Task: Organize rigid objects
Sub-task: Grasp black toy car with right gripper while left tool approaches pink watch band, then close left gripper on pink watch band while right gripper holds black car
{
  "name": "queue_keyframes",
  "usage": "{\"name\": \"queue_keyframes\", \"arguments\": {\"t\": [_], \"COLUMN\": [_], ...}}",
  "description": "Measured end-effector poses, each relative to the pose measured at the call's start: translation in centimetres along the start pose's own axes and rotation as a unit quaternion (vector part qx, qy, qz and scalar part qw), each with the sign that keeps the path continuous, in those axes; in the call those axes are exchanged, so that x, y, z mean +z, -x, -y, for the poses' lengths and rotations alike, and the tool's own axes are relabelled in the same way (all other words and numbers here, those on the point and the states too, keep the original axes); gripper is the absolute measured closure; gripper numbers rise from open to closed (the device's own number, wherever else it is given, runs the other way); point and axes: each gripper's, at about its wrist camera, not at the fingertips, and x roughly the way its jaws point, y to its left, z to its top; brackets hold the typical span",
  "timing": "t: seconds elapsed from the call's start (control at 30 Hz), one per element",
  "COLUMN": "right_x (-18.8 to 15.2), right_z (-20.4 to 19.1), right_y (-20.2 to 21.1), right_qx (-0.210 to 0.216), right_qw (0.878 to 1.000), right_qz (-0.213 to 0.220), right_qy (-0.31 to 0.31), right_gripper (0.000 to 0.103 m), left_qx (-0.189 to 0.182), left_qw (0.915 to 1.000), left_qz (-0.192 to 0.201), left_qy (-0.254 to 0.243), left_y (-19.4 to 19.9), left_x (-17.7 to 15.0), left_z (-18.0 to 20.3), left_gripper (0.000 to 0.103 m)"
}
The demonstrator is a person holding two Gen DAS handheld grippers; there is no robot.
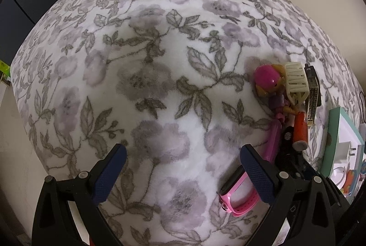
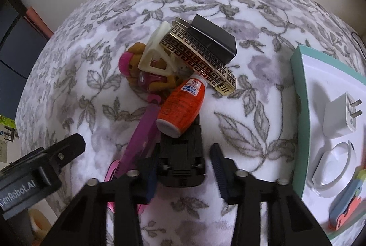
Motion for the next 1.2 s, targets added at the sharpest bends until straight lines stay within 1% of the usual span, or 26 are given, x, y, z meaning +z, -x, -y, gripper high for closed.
{"name": "queue_keyframes", "arguments": {"t": [0.13, 0.23, 0.33, 0.47, 0.87, 1.03, 1.2], "right_x": [-0.5, -1.0, -1.7, -2.6, -4.7, -6.0, -6.6], "right_z": [0.4, 0.7, 1.2, 2.2, 4.5, 6.2, 7.3], "right_y": [0.3, 0.8, 0.9, 1.2, 2.1, 3.2, 3.4], "right_qx": [0.014, 0.014, 0.007, 0.011, 0.002, 0.012, 0.02], "right_qw": [1.0, 1.0, 0.999, 0.999, 0.996, 0.995, 0.994], "right_qz": [-0.004, -0.008, -0.026, -0.04, -0.071, -0.08, -0.084], "right_qy": [-0.013, -0.015, -0.02, -0.025, -0.046, -0.056, -0.061], "right_gripper": [0.066, 0.066, 0.066, 0.067, 0.067, 0.067, 0.067], "left_qx": [0.005, 0.005, 0.004, -0.002, -0.023, -0.02, -0.02], "left_qw": [1.0, 0.9999, 0.9996, 0.999, 0.9958, 0.9935, 0.9923], "left_qz": [-0.002, -0.001, 0.001, 0.0, -0.018, -0.031, -0.045], "left_qy": [-0.005, -0.016, -0.027, -0.044, -0.087, -0.108, -0.114], "left_y": [-0.1, 0.0, 0.2, 0.5, 0.5, -0.2, -1.2], "left_x": [-0.2, -0.6, -0.9, -1.3, -2.7, -3.3, -3.8], "left_z": [0.2, 0.7, 1.3, 2.6, 6.0, 7.2, 7.8], "left_gripper": [0.003, 0.003, 0.003, 0.003, 0.003, 0.004, 0.004]}}
